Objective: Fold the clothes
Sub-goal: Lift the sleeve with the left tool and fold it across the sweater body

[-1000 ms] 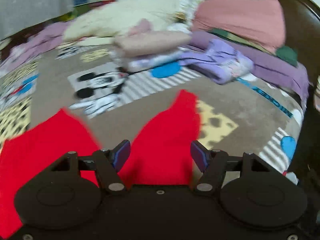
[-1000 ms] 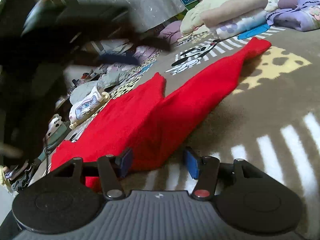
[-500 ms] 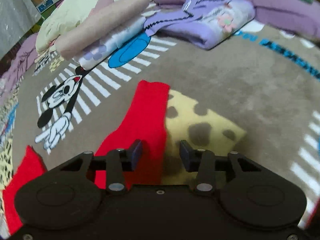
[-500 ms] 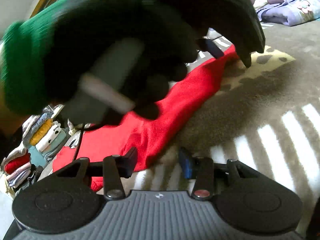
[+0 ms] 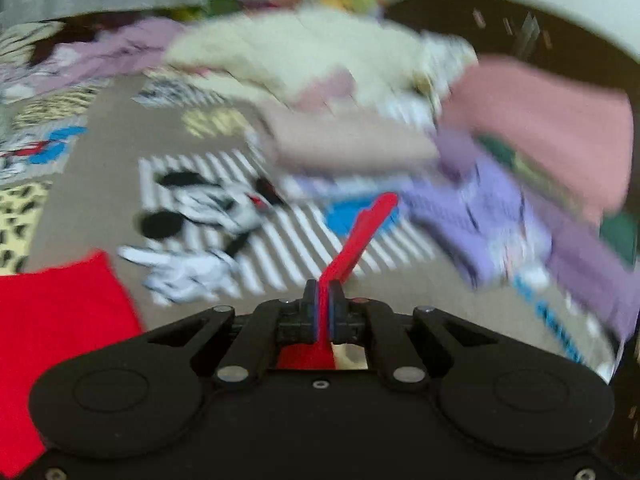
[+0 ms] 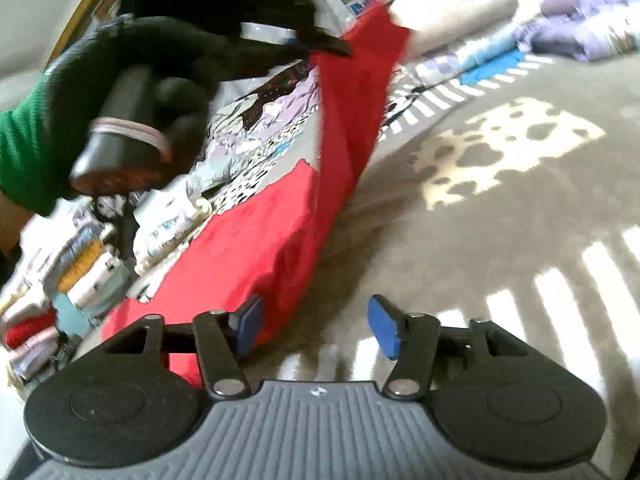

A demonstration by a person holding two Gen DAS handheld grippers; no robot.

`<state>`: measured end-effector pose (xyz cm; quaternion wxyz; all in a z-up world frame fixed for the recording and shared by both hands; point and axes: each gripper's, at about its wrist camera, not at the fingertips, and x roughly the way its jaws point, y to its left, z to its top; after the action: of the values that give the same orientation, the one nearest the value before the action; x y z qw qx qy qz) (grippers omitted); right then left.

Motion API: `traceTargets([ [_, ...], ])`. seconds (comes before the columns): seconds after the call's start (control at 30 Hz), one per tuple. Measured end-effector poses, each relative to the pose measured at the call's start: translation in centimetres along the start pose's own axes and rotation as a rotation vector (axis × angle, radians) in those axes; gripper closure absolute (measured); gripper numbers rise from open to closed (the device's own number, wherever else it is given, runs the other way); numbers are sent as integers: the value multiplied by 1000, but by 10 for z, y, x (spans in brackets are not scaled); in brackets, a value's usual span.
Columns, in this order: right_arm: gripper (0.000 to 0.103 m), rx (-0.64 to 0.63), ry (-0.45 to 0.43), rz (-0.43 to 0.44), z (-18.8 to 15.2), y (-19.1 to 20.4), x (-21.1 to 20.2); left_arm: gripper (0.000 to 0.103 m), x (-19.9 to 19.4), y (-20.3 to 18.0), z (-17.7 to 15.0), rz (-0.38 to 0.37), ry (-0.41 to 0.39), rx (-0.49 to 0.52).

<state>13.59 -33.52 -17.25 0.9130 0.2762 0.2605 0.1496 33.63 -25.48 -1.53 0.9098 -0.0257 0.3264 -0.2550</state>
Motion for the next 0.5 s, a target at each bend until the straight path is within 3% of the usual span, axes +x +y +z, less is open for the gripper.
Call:
traceTargets([
  [0.23, 38, -171, -1, -19, -7, 37, 15, 100, -64, 82, 14, 27, -132, -127],
  [0.5, 38, -442, 42, -41, -24, 89, 39, 100, -126, 160, -18, 40, -235, -271],
])
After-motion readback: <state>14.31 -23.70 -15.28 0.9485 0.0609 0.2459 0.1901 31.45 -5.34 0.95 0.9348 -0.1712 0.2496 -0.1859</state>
